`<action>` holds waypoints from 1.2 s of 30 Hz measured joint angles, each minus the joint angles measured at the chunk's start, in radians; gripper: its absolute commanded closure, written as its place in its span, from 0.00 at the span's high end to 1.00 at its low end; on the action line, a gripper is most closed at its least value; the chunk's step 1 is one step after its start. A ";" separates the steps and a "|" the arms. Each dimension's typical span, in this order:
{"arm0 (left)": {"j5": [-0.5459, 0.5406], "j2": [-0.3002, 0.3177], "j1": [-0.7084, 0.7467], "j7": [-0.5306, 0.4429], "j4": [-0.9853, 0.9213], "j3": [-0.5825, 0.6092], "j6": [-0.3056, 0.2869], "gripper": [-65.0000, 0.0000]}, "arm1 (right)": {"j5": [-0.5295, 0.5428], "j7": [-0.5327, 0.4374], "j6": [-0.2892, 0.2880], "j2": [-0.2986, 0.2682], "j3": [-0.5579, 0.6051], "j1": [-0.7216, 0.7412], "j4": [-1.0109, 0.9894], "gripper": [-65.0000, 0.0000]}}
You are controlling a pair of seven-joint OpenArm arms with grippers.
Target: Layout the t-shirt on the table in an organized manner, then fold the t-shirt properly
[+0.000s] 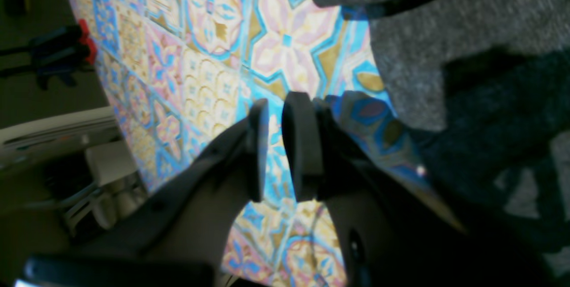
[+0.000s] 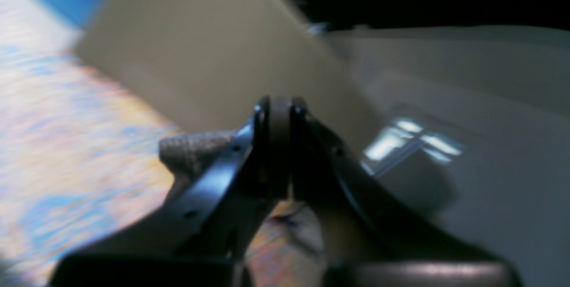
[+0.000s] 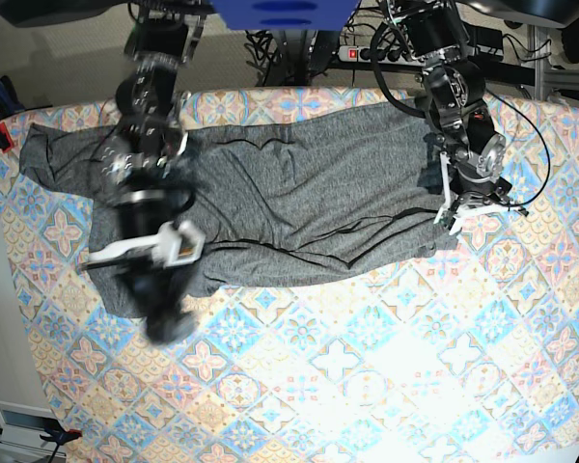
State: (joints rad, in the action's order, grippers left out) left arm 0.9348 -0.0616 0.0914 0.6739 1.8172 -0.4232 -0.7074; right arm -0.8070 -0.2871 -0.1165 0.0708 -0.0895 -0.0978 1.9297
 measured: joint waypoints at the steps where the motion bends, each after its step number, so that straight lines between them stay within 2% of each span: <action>1: 0.000 -0.005 -0.001 0.000 0.000 0.002 0.000 0.16 | -0.001 -0.003 0.001 0.001 0.033 -0.025 0.000 0.00; 5: -0.007 -0.008 0.001 -0.004 0.000 0.005 -0.003 0.16 | -0.004 -0.005 -0.004 -0.001 0.147 -0.118 0.001 0.00; 9: 0.004 -0.014 0.010 0.000 0.000 0.001 0.000 0.16 | -0.009 -0.003 0.003 -0.006 0.252 -0.149 0.009 0.00; 13: -0.006 -0.021 0.053 -0.003 0.002 0.000 -0.004 0.15 | -0.142 -0.002 -0.011 -0.006 0.357 -0.182 0.011 0.00; 20: -0.004 -0.039 0.117 -0.004 0.009 -0.001 -0.001 0.15 | -0.247 -0.005 -0.006 -0.005 0.530 -0.168 -0.021 0.00; 26: -0.039 -0.041 0.169 0.000 0.075 -0.003 -0.001 0.15 | -0.286 -0.003 -0.003 -0.009 0.585 -0.167 -0.106 0.00; 36: -0.064 -0.040 0.213 -0.004 0.089 -0.002 0.000 0.15 | -0.290 0.003 -0.013 -0.004 0.588 -0.164 -0.265 0.00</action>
State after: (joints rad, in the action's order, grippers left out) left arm 0.8711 -0.1017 0.3042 0.6701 1.9060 -0.4255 -0.7074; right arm -1.0973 -0.2836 -0.1295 0.0669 0.4988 -0.2623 1.6649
